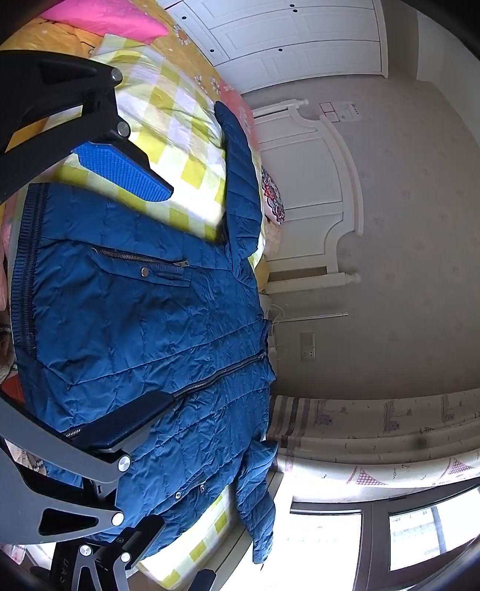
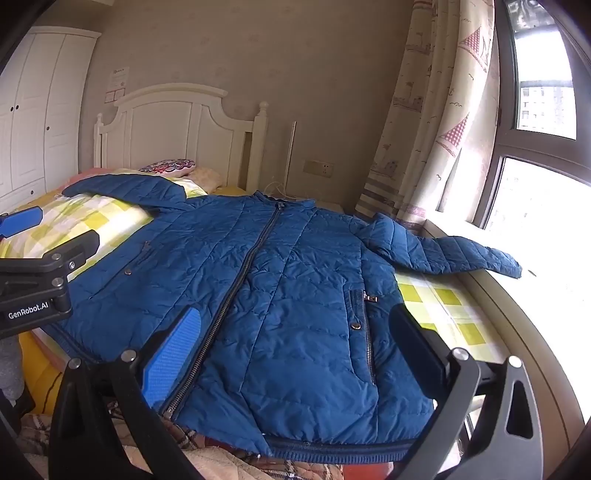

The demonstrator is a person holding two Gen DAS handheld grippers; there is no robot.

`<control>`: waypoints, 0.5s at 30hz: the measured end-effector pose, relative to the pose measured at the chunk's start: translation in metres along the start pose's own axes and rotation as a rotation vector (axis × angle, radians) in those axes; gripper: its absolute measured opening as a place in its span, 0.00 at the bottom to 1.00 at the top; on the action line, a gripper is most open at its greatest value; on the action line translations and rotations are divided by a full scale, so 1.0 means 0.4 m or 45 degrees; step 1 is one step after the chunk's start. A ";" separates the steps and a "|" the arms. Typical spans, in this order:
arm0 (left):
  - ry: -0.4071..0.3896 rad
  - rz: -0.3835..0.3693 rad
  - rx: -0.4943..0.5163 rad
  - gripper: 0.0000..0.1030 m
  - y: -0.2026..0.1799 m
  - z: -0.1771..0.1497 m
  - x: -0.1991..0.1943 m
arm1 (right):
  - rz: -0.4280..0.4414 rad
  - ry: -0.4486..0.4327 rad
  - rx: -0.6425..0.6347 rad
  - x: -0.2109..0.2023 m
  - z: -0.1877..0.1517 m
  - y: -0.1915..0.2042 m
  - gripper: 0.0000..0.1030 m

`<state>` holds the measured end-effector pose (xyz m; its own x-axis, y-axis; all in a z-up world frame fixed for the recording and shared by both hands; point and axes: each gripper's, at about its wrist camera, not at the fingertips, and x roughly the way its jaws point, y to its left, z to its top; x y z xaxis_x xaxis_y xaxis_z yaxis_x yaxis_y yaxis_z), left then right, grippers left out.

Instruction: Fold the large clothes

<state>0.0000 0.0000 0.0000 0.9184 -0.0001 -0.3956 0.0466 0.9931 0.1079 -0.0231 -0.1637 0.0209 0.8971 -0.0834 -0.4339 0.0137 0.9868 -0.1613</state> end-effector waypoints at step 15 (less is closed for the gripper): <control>0.012 -0.004 -0.005 0.96 -0.002 -0.001 -0.001 | 0.018 0.012 0.009 0.012 -0.007 0.006 0.98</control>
<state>-0.0005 -0.0006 -0.0001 0.9147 -0.0022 -0.4042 0.0481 0.9935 0.1034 -0.0199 -0.1621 0.0160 0.8932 -0.0707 -0.4441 0.0044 0.9889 -0.1487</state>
